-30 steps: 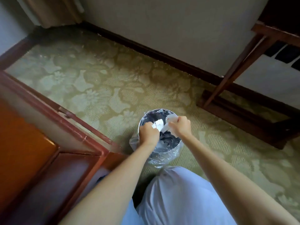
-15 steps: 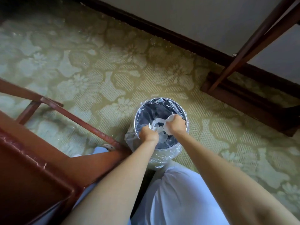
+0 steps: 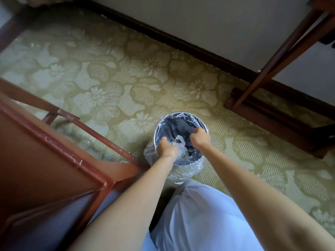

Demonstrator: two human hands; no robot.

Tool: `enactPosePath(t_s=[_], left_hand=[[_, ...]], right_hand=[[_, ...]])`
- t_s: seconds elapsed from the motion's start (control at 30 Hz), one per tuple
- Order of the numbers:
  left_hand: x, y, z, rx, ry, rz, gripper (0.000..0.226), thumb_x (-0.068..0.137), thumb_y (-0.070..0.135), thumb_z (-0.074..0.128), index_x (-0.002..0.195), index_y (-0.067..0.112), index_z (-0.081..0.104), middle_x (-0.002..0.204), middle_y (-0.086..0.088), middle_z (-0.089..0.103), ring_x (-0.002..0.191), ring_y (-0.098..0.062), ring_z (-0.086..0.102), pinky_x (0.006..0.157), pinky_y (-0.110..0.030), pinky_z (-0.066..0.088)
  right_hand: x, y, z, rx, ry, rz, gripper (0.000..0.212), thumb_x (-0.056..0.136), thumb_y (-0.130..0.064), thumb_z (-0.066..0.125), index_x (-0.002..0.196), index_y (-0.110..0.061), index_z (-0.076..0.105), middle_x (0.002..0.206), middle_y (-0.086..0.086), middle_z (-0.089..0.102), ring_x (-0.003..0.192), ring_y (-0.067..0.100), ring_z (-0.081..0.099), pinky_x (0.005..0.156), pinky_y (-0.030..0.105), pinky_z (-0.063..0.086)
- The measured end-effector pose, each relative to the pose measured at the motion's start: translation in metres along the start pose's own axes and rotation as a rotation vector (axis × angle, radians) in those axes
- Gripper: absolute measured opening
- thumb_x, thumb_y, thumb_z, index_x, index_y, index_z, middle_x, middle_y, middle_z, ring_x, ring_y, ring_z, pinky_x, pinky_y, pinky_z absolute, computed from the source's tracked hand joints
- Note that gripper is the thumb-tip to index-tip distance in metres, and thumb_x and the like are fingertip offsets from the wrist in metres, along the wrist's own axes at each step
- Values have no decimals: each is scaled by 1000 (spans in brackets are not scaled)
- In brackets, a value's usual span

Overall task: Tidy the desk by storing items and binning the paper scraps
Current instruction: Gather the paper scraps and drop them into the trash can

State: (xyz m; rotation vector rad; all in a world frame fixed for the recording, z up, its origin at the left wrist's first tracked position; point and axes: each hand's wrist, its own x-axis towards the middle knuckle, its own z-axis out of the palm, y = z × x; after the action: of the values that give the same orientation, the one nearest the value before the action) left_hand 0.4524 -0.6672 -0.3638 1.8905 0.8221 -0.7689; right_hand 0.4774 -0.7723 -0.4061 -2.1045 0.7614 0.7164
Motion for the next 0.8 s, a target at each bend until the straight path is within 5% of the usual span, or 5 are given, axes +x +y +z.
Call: enactPosePath(t_s=[0.1,0.17,0.3,0.6,0.8], left_hand=[[-30,15,-16,26,12,115,29,90,-3,40,109,12,57,119,-18,54,106,-30,54,88,-32,43],[-54,29,-30,67,53,243,23,89,0,42,87,17,58,103,-17,55,93,-28,53,81,-28,43],[-120,62,-65,110,179,533,33,92,6,42,123,8,55,126,-11,58,117,-27,52,98,-34,44],[-291,63,-187,51,665,1099,28,93,8,45,114,8,63,115,-9,66,106,-24,60,93,-29,43],[-342,-27,-273,103,980,931,27,94,13,44,115,13,62,114,-8,66,107,-26,59,92,-33,43]], right_hand=[[-29,-14,-21,-104,76,-129,28,86,-1,38,107,2,57,104,22,59,96,34,55,75,29,40],[-56,-31,-39,-140,159,-230,32,86,-1,39,111,3,58,113,24,61,106,38,55,79,32,43],[-117,-67,-75,-187,329,-466,26,88,-8,39,104,-1,58,112,18,61,104,35,54,79,35,41],[-291,-142,-100,-55,592,-1015,29,92,-9,42,116,-7,60,121,10,59,107,30,57,86,31,41],[-391,-169,-27,7,461,-1289,28,91,-10,43,112,-8,61,116,7,60,104,28,60,85,30,43]])
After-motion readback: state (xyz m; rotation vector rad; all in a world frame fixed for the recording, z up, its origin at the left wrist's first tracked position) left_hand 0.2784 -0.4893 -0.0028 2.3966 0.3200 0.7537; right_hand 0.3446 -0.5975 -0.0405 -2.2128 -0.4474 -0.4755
